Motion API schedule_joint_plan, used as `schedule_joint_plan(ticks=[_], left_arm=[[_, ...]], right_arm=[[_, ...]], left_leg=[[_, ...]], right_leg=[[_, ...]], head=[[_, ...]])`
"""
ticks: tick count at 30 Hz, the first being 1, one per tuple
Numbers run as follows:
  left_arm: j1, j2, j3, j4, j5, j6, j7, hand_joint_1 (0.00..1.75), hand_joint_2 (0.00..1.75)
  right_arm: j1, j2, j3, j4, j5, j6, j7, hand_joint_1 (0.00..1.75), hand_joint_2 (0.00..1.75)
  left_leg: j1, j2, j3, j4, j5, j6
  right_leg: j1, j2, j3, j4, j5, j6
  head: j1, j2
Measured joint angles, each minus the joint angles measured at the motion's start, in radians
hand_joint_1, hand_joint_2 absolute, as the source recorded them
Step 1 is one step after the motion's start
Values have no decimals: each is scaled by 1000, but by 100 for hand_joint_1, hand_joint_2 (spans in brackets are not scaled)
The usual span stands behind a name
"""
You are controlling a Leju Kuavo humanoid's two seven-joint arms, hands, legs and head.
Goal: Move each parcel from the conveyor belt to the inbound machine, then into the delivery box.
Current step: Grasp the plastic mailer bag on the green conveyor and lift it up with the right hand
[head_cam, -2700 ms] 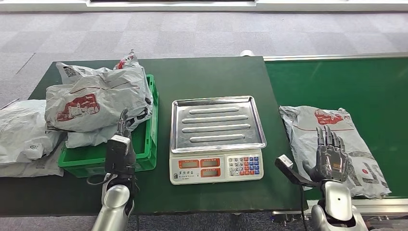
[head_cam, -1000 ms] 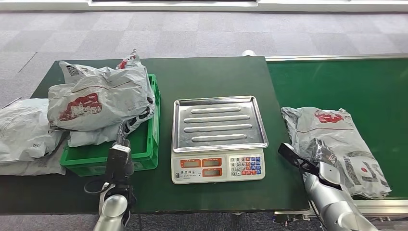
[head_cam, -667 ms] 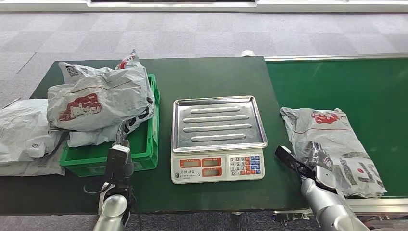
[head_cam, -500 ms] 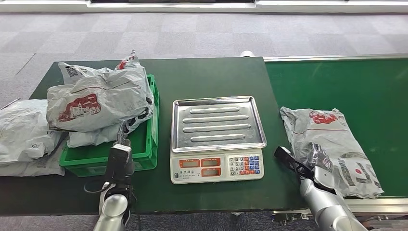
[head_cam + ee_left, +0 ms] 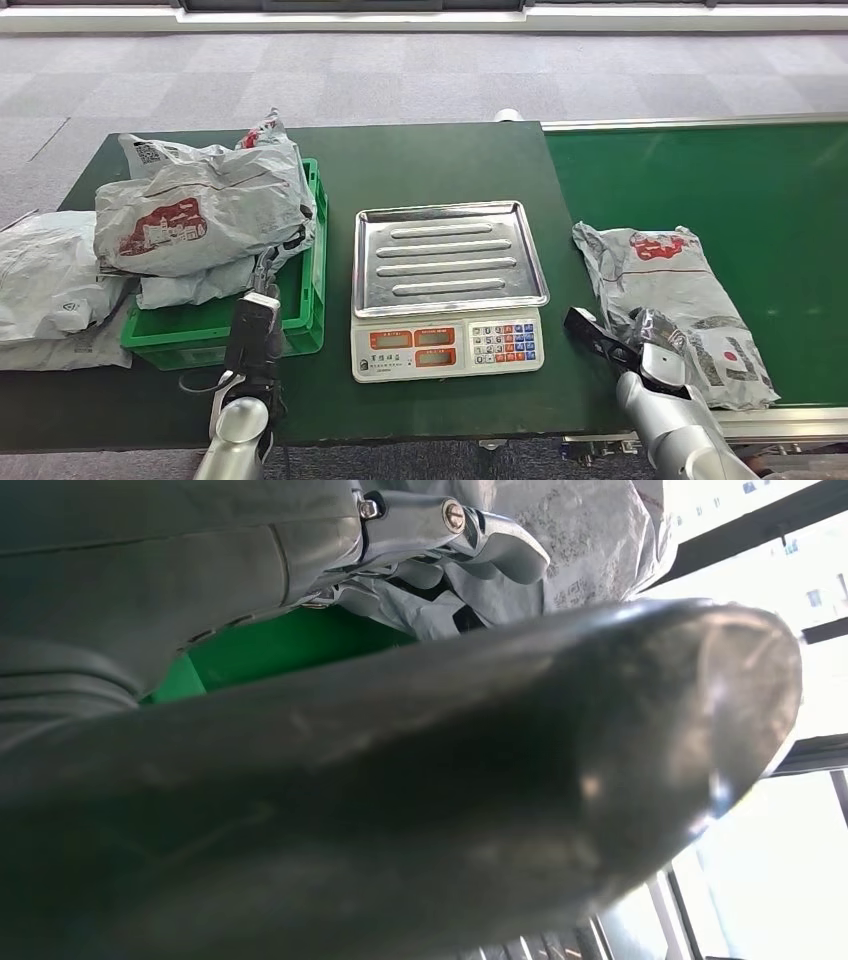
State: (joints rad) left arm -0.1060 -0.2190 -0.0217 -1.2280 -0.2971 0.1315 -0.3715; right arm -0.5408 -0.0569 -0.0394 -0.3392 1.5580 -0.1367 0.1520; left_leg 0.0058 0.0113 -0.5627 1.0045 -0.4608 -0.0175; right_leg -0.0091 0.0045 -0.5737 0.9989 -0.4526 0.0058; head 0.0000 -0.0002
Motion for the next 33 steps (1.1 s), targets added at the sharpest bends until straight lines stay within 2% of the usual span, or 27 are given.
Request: schedule_joint_plan(ticks=[14,20,26,28,30,33], left_arm=[[-5,0,2,8,18,-27,1,0,0],[-6,0,6,11,27,-30,-1,0,0],[-6,-1,9,11,28,-30,-2,0,0],[-5,-1,10,10,29,-30,-2,0,0],[0,-1,10,4,30,-30,-3,0,0],[12,-6,14,-13,29,-31,-4,0,0]], right_arm=[[28,5,42,-23,5,-57,5,175,175],[58,17,50,-44,3,-133,-4,175,175],[67,21,51,-58,5,-148,-3,175,175],[74,24,52,-68,6,-195,-3,175,175],[95,33,53,-101,3,-283,-10,175,175],[173,75,53,-257,-34,-396,-60,175,175]], left_leg=[[3,1,2,0,-1,-2],[3,1,3,0,-2,-2],[4,1,3,0,-2,-2],[4,1,2,0,-2,-2],[4,1,-3,-1,-2,-3],[4,1,-6,-2,-3,-6]], right_leg=[[1,1,1,0,-1,-2],[1,0,3,0,-2,-3],[1,0,2,0,-2,-4],[1,0,2,0,-2,-4],[1,0,2,1,-2,-5],[1,0,-1,2,-4,-6]], head=[[0,0],[0,0],[0,0],[0,0],[0,0],[0,0]])
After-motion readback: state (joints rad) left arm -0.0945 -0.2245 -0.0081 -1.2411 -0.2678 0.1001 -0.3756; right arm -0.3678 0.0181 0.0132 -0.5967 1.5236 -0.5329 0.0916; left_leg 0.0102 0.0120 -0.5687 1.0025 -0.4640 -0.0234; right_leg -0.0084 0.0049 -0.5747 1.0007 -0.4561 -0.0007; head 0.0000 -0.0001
